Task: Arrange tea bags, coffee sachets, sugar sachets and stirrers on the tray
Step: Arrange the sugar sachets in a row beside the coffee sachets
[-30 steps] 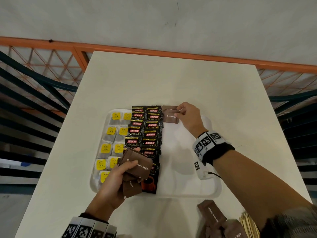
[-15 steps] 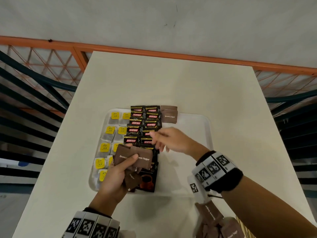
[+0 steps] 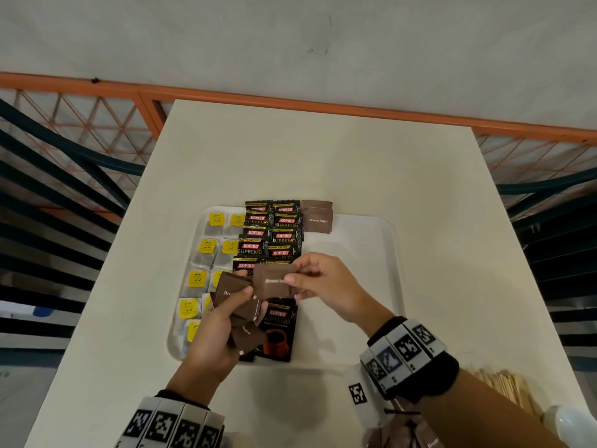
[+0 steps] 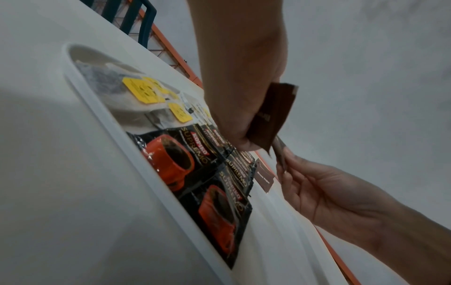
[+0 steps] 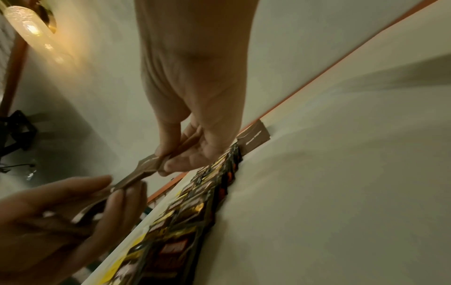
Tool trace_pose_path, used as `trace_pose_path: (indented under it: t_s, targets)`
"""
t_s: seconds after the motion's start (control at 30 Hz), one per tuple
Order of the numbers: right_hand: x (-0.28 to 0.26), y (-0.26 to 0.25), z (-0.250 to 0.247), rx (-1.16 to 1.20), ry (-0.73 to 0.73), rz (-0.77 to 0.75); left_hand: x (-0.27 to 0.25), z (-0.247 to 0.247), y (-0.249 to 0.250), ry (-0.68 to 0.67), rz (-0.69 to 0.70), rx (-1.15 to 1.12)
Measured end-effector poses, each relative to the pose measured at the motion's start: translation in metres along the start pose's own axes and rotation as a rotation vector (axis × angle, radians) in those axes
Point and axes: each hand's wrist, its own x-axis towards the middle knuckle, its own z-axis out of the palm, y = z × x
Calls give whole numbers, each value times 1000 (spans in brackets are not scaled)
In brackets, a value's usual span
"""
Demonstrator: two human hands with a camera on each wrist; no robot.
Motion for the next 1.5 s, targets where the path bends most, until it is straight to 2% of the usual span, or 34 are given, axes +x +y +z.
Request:
trace_pose_path:
  t_s: [0.2, 0.3, 0.4, 0.67, 1.1, 1.33, 1.4, 1.5]
  targets:
    - [25, -2, -51, -66, 313, -59, -3, -6, 5, -57, -34, -131]
    - [41, 1, -70, -142, 441, -45, -3, -7, 5, -60, -48, -102]
    - [53, 2, -79, -198, 496, -43, -3, -7, 3, -40, -62, -22]
    - [79, 6, -81, -296, 462, -41, -4, -8, 1, -37, -48, -6]
    - [83, 12, -72, -351, 559, -148, -4, -6, 0, -85, -45, 4]
    - [75, 10, -67, -413, 609, -146, -4, -7, -3, -7, -48, 137]
    - [66, 4, -58, -452, 574, -159, -3, -5, -4, 8, -40, 152]
    - [46, -6, -37, -535, 370, -148, -3, -2, -5, 11, -12, 135]
